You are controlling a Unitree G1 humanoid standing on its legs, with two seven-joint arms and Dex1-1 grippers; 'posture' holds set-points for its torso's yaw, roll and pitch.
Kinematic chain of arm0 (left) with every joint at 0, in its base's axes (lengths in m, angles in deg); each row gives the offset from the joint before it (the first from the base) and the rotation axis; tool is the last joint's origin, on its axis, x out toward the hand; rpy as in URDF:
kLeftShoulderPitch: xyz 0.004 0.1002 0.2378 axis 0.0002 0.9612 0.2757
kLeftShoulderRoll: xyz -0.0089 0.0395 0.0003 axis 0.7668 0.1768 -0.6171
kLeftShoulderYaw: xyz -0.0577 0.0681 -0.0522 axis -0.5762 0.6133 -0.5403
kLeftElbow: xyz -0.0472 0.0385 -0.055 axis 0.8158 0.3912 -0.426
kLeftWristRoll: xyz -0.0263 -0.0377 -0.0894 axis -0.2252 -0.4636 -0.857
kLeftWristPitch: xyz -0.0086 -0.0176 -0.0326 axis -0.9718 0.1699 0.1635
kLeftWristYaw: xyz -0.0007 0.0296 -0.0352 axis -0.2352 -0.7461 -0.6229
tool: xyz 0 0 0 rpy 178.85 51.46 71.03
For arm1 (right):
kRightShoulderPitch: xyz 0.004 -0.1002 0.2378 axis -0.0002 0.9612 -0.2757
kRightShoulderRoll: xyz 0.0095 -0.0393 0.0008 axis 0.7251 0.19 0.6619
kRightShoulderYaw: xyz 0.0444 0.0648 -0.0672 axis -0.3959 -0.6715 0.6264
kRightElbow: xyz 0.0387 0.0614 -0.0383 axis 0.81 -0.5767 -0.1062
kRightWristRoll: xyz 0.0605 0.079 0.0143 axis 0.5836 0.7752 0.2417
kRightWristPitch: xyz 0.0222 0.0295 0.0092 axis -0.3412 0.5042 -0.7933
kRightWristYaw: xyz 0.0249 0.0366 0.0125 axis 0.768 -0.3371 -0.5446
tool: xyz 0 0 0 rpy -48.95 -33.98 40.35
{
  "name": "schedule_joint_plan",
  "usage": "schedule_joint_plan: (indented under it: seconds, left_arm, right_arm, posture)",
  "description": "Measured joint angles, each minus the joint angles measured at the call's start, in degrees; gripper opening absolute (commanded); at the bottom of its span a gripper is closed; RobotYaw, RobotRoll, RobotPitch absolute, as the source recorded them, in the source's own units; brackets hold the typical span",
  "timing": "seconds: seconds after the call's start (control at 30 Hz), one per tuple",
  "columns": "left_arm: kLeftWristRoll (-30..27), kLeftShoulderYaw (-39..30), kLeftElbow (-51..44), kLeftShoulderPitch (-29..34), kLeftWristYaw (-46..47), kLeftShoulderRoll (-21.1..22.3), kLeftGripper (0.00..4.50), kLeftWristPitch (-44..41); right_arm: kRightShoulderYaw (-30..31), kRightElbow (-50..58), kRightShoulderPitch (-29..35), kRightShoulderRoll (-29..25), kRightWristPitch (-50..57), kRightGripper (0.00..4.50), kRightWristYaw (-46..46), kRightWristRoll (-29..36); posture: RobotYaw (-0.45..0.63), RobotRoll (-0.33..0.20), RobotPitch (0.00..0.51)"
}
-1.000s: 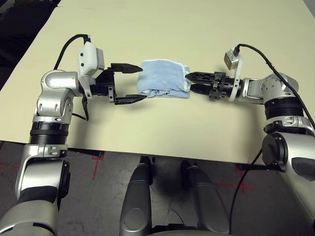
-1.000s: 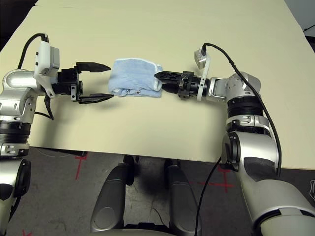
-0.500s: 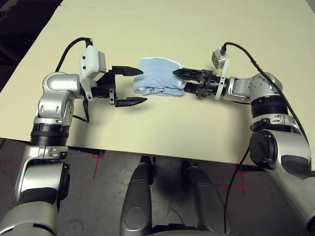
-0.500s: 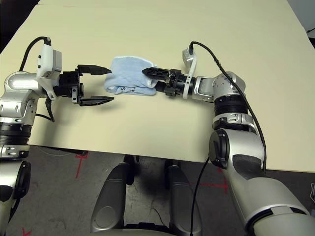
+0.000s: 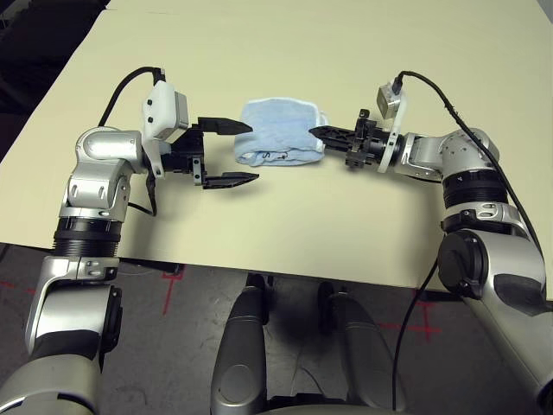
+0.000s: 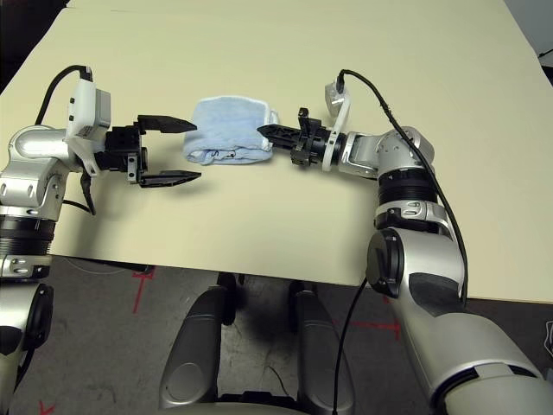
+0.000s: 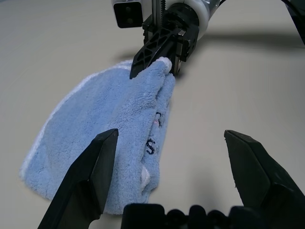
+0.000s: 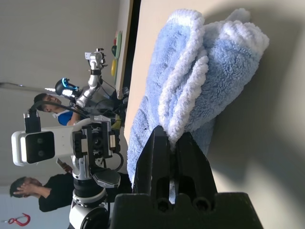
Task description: Fold the towel and set it aside.
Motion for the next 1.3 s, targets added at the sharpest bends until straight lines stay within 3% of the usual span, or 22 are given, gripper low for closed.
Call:
schedule_joint_plan:
  seconds: [0.23, 0.57, 0.8, 1.03, 1.3]
  left_arm:
    - [-0.02, 0.30, -0.01, 0.00, 0.13, 0.00, 4.50, -0.38]
    - [-0.08, -0.80, 2.00, -0.50, 5.59, -1.54, 4.50, -1.35]
    - [-0.08, -2.49, 4.79, -1.25, 12.37, -3.30, 4.50, -2.87]
    - [-2.96, -2.50, 4.87, -1.27, 8.39, -3.99, 4.50, -3.20]
    - [-2.64, -2.41, 7.46, -3.29, 8.97, -4.69, 4.50, -2.96]
  right_arm:
    - [-3.24, 0.10, 0.36, 0.10, -7.35, 0.02, 0.50, 2.03]
    - [-13.74, -12.24, -9.23, 0.13, -49.37, 0.02, 6.24, 2.37]
    - [-15.58, -23.40, -11.66, -2.65, -74.21, 0.02, 14.22, -1.29]
    - [-15.46, -27.50, -11.63, -5.18, -83.30, 0.02, 21.18, -4.83]
    - [-15.46, -28.74, -10.10, -7.39, -83.67, 0.02, 22.94, -6.09]
  posture:
    - [0.08, 0.000, 0.308]
    - [0.03, 0.000, 0.314]
    - [0.03, 0.000, 0.309]
    - [0.01, 0.000, 0.310]
    - [-0.01, 0.000, 0.308]
